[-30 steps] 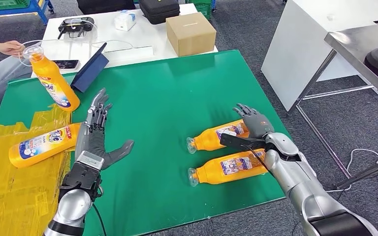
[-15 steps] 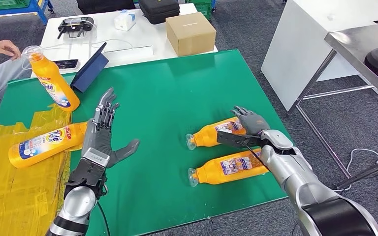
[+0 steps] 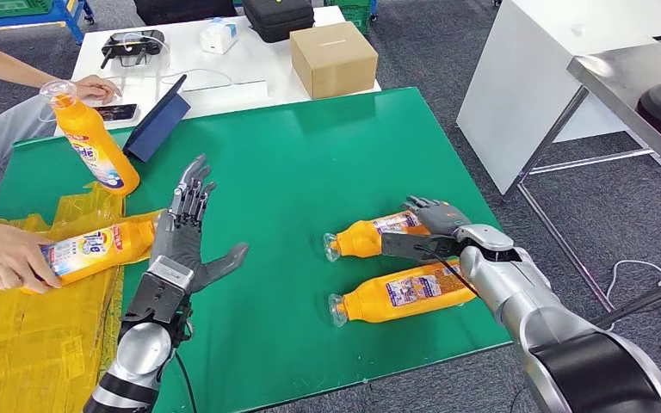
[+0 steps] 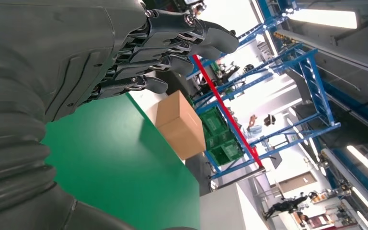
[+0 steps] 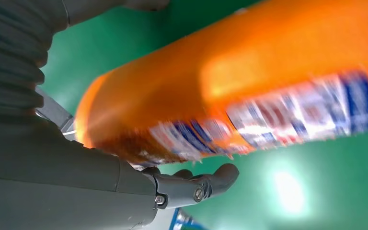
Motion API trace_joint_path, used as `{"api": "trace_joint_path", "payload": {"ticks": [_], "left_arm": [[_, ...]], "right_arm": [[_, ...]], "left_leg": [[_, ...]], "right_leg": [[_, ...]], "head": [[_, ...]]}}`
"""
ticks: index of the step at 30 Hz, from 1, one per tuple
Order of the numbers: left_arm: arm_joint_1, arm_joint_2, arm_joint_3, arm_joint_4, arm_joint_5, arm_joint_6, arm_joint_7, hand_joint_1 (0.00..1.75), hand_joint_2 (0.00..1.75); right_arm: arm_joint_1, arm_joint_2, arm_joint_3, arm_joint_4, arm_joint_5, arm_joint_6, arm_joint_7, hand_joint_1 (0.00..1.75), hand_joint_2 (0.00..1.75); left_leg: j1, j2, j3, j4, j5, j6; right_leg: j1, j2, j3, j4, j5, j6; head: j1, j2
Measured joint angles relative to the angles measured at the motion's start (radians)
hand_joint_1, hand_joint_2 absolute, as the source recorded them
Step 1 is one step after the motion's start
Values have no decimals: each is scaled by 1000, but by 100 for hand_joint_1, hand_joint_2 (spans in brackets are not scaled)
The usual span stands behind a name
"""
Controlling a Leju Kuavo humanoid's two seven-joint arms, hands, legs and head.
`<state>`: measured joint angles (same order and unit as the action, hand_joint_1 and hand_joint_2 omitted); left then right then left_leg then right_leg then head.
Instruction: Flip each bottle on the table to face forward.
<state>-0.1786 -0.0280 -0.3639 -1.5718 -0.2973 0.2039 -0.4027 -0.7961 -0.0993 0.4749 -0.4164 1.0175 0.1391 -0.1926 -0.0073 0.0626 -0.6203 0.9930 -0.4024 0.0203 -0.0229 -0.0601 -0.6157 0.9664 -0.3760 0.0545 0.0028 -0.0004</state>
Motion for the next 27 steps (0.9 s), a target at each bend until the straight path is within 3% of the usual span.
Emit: {"api": "trace_joint_path", "payload": {"ticks": [2, 7, 12, 19, 27], "left_arm": [[-4, -1, -2, 10, 3, 0, -4, 0, 175], [-15, -1, -10, 28, 8, 1, -6, 0, 175], [-21, -1, -16, 43, 35, -7, -11, 0, 175], [-32, -1, -26, 60, 47, -15, -17, 0, 175], [-24, -1, -29, 60, 47, -12, -3, 0, 175]], "right_arm": [[-6, -3, 10, 12, 0, 18, -1, 35, 175], [-11, -9, 29, 34, 0, 38, -2, 109, 175], [-22, -19, 49, 49, -1, 80, -4, 155, 175], [-32, -31, 65, 59, -2, 106, -5, 175, 175], [-14, -20, 84, 60, 18, -68, 79, 175, 175]], "left_leg": [[0, 0, 0, 0, 0, 0], [0, 0, 0, 0, 0, 0], [0, 0, 0, 0, 0, 0], [0, 0, 2, 0, 0, 0], [0, 0, 2, 0, 0, 0]], "right_leg": [[0, 0, 0, 0, 0, 0], [0, 0, 0, 0, 0, 0], [0, 0, 0, 0, 0, 0], [0, 0, 2, 0, 0, 0], [0, 0, 2, 0, 0, 0]], "head": [[0, 0], [0, 0], [0, 0], [0, 0], [0, 0]]}}
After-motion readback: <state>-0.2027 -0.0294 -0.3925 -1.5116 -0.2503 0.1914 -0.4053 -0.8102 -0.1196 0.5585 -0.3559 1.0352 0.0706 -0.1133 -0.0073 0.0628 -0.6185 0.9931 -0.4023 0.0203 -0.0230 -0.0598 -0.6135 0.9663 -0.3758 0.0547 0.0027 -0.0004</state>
